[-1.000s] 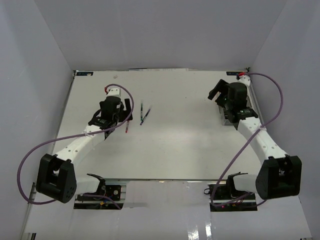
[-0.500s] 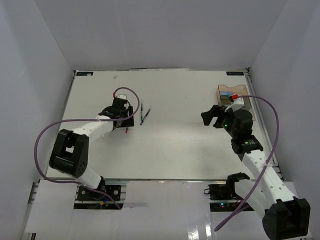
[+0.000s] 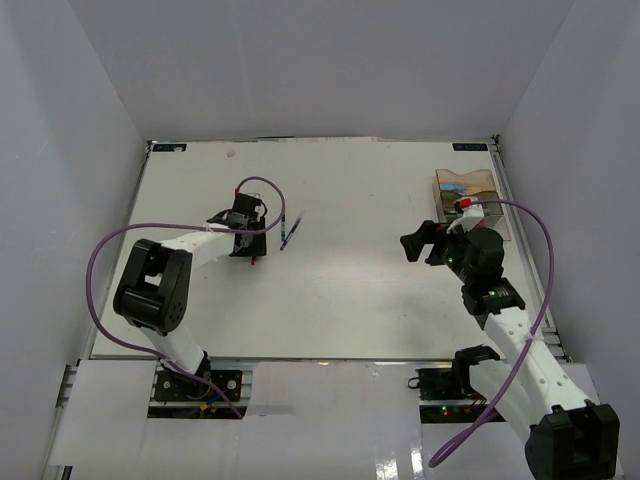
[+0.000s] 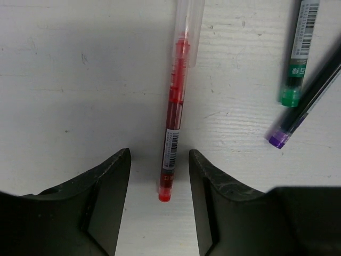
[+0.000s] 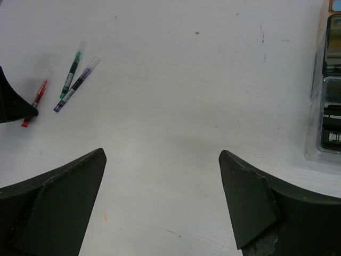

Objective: Sort the stationery into containers
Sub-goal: Pick up the pen from the center of the board.

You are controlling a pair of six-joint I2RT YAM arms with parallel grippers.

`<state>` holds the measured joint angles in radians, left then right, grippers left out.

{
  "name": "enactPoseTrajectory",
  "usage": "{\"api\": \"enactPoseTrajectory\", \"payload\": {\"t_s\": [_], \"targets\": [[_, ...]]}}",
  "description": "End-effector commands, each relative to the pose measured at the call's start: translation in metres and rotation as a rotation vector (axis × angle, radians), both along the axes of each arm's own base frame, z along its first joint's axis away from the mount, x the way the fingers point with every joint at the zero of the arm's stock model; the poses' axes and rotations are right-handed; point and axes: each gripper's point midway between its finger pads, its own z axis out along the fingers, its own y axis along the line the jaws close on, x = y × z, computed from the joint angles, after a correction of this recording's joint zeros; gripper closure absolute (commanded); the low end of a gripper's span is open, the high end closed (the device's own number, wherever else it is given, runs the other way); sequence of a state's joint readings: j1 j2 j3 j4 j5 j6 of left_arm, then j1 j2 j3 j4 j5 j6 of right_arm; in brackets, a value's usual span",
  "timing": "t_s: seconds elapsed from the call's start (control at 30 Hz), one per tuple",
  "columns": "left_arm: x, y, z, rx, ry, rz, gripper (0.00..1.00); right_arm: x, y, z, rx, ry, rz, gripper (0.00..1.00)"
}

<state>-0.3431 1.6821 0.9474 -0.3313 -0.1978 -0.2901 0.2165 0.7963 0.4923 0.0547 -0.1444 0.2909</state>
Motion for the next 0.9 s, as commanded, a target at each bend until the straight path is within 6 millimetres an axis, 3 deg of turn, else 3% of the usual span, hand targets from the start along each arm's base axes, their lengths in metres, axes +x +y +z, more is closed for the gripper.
{"api": "enactPoseTrajectory", "payload": {"t_s": [0.0,0.3,0.5,0.73,0.87], "targets": [[0.002,-0.002,0.0,-0.003,0.024,-0.01,0.43,0.002,-0.002,0.014,-0.008,-0.072,-0.003,0.07],[0.001,-0.009,0.005,-0.037,0.024,-0.038,0.76,0.001,0.003,0.016,0.006,-0.08,0.023,0.06],[0.0,-0.03,0.035,-0.102,-0.044,-0.143,0.89,0.0,0.023,0.026,0.076,-0.07,0.117,0.06],[-0.026,-0.082,0.081,-0.15,-0.202,-0.517,0.94,0.0,0.068,0.029,0.129,0.021,0.288,0.04],[-0.048,-0.109,0.099,-0.184,-0.272,-0.721,0.96,-0.006,0.111,0.032,0.164,0.083,0.414,0.02]]}}
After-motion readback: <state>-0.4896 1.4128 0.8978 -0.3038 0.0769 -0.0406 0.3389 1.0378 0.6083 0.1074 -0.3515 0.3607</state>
